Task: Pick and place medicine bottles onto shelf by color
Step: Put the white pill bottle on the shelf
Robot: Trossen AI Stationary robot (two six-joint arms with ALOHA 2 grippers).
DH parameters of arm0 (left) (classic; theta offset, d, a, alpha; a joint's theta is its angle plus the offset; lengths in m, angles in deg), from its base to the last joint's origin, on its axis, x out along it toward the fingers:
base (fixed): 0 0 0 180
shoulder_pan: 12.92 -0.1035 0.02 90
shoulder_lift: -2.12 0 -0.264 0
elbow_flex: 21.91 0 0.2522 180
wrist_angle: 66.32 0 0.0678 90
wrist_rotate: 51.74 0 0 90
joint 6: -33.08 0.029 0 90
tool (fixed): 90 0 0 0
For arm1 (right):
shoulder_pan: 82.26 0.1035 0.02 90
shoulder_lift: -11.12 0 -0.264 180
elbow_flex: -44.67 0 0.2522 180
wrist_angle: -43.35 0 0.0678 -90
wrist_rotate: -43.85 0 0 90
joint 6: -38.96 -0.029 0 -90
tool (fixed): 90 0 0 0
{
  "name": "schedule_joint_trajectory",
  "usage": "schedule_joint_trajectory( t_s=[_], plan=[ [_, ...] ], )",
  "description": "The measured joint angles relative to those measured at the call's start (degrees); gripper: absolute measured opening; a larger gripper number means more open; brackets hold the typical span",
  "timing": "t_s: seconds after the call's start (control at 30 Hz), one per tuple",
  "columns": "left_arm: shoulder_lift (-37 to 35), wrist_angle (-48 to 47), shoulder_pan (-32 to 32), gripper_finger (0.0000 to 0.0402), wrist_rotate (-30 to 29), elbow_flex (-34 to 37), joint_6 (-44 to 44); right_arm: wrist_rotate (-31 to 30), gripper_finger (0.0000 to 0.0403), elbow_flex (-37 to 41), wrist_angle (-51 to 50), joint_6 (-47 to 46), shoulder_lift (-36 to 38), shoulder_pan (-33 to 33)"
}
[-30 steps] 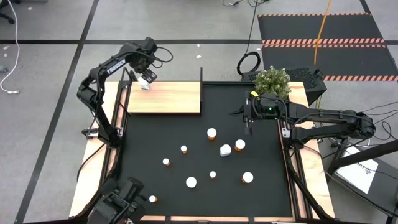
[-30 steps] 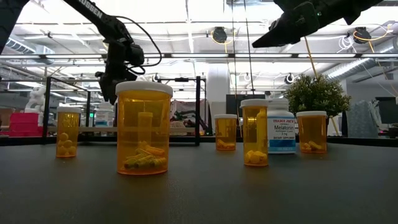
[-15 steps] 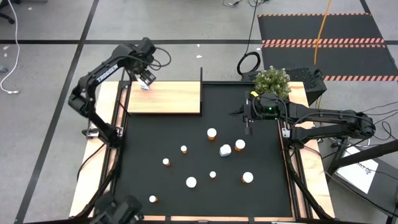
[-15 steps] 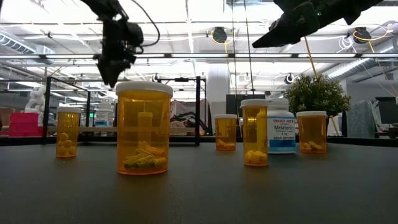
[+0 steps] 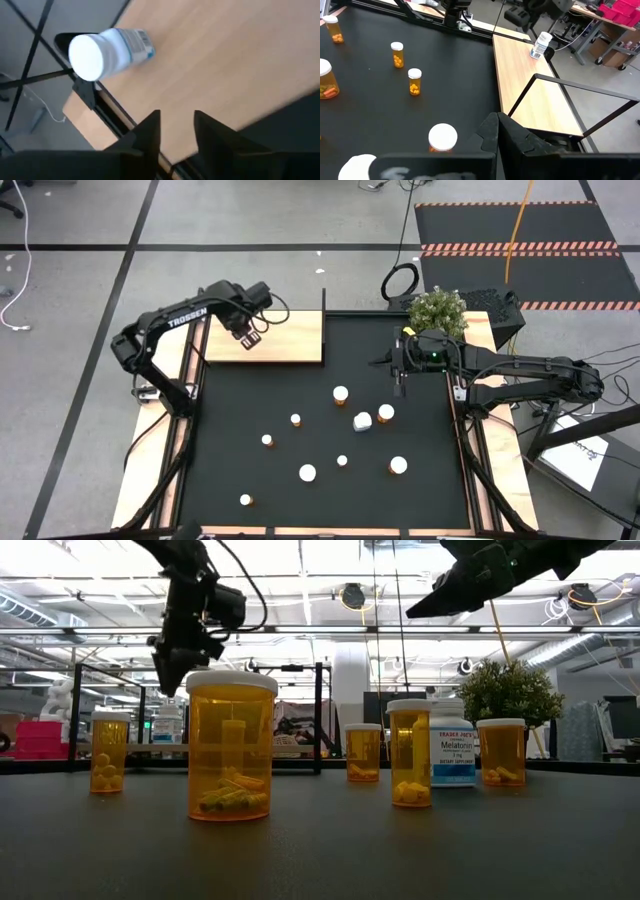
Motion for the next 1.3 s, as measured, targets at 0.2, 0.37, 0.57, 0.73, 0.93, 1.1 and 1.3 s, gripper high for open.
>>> schedule_joint_trajectory(
  t_s=[0.2,0.37,0.57,0.73,0.93,1.1,1.3],
  plan=[
    [-0.02,8.75,-1.99,0.0061,-0.41,5.11,-1.48,0.00,0.0000,0.01,0.13,-0.03,0.00,0.02],
    [0.02,15.93,-4.09,0.0031,-0.45,8.97,0.00,0.00,0.0000,0.00,0.13,-0.20,0.00,0.02],
    [0.02,16.28,-4.72,0.0004,-1.79,10.08,-1.51,0.00,0.0000,0.00,0.13,-0.02,0.00,0.02],
    [0.02,20.26,-5.66,0.0016,-3.33,12.98,-1.89,0.02,0.0000,0.00,0.13,0.00,0.00,0.02],
    [0.02,25.17,-6.04,0.0005,-3.99,14.79,-1.68,0.01,0.0000,0.00,0.13,0.02,0.00,0.02],
    [0.02,29.15,-6.34,0.0010,-5.62,14.79,-0.55,0.01,0.0000,0.00,0.13,0.02,0.00,0.03],
    [0.02,30.24,-6.44,0.0009,-6.36,14.79,0.16,0.02,0.0000,0.00,0.13,0.02,0.00,0.02]
  ],
)
